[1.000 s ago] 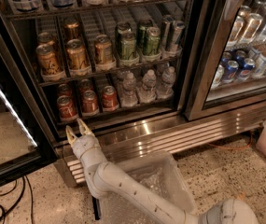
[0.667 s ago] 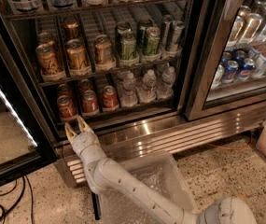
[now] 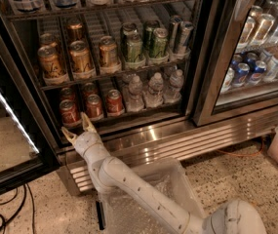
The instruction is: Pick coke can from bottom shelf of fridge
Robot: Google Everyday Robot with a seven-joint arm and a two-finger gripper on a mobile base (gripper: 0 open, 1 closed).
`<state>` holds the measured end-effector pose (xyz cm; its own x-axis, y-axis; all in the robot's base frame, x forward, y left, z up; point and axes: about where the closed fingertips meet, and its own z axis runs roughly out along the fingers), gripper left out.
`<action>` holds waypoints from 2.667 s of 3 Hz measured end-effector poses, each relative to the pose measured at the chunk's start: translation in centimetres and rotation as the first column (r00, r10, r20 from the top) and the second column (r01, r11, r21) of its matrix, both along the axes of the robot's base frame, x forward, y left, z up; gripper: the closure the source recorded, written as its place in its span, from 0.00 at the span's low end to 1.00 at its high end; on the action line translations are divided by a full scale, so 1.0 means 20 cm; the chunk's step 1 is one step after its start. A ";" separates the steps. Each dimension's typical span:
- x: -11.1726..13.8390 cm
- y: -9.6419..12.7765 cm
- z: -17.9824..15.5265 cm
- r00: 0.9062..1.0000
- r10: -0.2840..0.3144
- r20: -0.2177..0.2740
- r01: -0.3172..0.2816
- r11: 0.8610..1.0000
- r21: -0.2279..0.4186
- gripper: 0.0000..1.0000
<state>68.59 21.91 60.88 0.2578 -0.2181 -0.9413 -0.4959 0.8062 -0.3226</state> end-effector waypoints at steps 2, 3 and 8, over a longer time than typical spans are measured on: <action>0.07 0.05 0.00 1.000 0.031 -0.002 -0.031 0.999 0.027 0.57; 0.09 0.06 -0.03 0.999 0.034 -0.023 -0.033 0.998 0.050 0.48; 0.35 0.14 -0.06 0.991 0.085 -0.103 -0.076 0.993 0.089 0.41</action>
Offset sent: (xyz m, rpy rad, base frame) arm 0.0209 0.0148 -0.0010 0.0389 0.0053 0.0444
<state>75.60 24.66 59.69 0.1682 -0.1195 -0.9785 -0.5880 0.7845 -0.1969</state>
